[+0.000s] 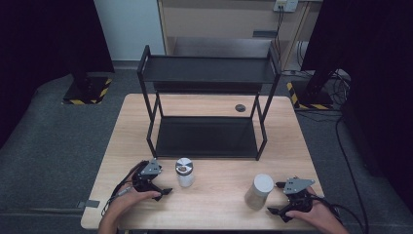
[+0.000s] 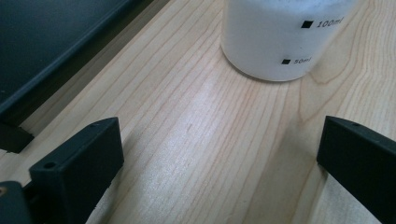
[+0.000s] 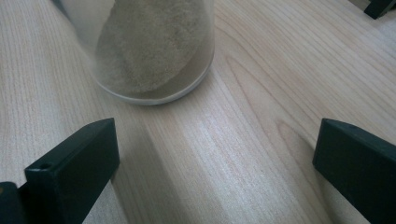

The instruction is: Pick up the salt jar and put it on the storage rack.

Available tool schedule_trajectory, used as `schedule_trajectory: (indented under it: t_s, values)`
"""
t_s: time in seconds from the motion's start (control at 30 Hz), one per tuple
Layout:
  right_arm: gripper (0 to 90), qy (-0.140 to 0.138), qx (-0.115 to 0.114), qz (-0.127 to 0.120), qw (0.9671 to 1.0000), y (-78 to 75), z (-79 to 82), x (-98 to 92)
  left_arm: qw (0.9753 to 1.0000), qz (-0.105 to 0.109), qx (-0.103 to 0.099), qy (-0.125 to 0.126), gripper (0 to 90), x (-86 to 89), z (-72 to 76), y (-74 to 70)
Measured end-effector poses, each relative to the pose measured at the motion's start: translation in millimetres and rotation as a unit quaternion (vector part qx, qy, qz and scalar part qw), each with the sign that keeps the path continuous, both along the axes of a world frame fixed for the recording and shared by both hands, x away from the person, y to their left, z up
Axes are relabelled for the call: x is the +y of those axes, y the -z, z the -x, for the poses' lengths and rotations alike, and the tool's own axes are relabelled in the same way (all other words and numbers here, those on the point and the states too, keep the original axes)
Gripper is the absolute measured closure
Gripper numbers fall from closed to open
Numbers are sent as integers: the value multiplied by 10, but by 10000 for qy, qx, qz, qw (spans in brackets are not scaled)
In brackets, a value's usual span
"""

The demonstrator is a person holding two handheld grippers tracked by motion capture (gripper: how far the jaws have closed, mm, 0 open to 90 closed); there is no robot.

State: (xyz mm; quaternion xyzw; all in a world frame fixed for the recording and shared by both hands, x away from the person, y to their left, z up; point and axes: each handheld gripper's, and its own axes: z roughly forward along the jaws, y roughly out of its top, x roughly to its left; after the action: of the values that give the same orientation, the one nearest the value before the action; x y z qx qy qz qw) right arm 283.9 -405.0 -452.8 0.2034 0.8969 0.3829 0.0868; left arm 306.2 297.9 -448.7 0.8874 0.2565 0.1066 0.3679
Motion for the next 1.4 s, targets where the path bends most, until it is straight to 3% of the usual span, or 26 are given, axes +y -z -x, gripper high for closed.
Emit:
schedule_trajectory:
  t_s: [0.63,1.03,1.4]
  values:
    - [13,59,-3,0,10000,0,24,6,10000,1,-24,-40,0,-6,23,2]
    - [13,66,-3,-1,10000,1,27,7,9999,60,-10,92,12,-60,9,1]
    - [13,76,-2,-1,10000,0,30,8,9989,438,-193,-9,11,-48,51,-20]
